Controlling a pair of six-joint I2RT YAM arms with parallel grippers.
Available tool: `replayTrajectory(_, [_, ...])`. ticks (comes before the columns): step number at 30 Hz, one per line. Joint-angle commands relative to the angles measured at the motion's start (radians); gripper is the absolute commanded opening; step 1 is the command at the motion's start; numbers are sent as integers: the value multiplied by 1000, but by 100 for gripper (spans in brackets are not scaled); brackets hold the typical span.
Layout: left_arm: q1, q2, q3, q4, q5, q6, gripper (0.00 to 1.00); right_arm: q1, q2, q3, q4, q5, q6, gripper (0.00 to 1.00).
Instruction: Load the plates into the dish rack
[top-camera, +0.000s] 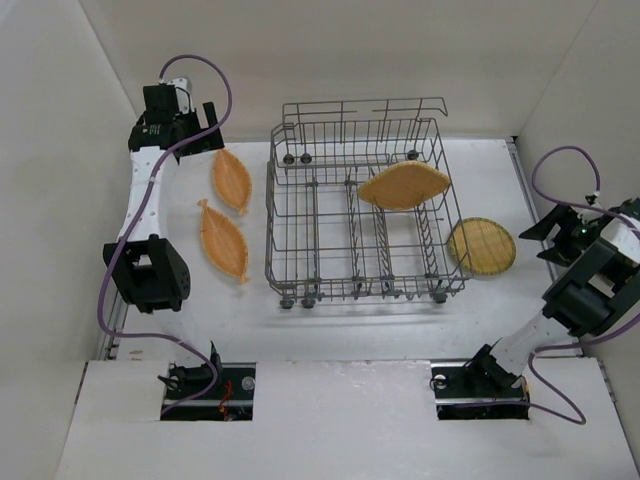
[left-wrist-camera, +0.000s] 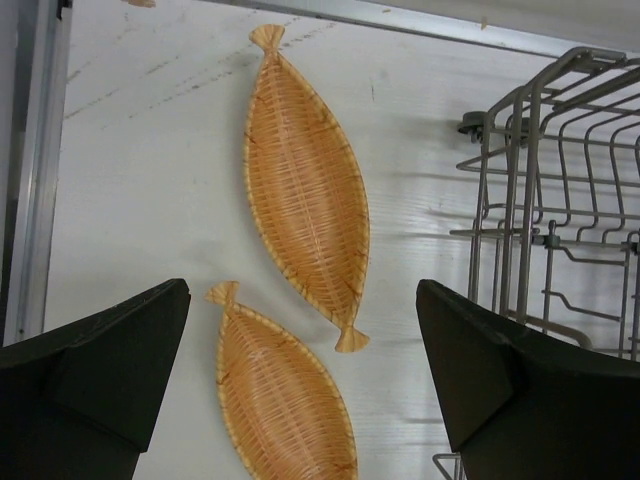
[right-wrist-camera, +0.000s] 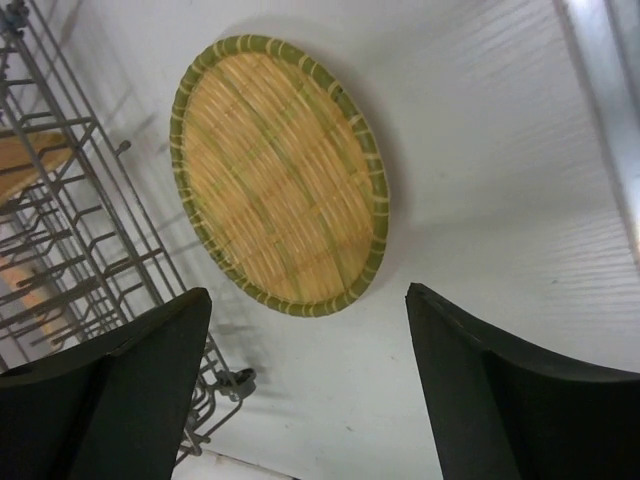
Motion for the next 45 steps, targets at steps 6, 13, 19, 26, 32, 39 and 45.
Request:
replayTrajectory(6, [-18,42,116,-69,12,28,100,56,178,224,-138,137,-216,83])
replayTrajectory(13, [-52,47,136,-80,-8,60,100,113,253,267,-183,228,-313,73])
replayTrajectory(19, [-87,50,147,-77,-27,75,100,164,328,330,-247,240,-305,61])
replayTrajectory(26, [-86,48,156,-72,-28,75,100,197,431,405,-325,257,-310,58])
replayTrajectory(32, [-73,50,179,-72,-30,75,100,246,483,445,-350,280,-310,36])
replayTrajectory(39, [-50,55,171,-66,-25,71,100,267,474,453,-355,307,-304,0])
replayTrajectory(45, [-47,53,142,-47,-16,63,100,271,329,407,-266,335,-290,0])
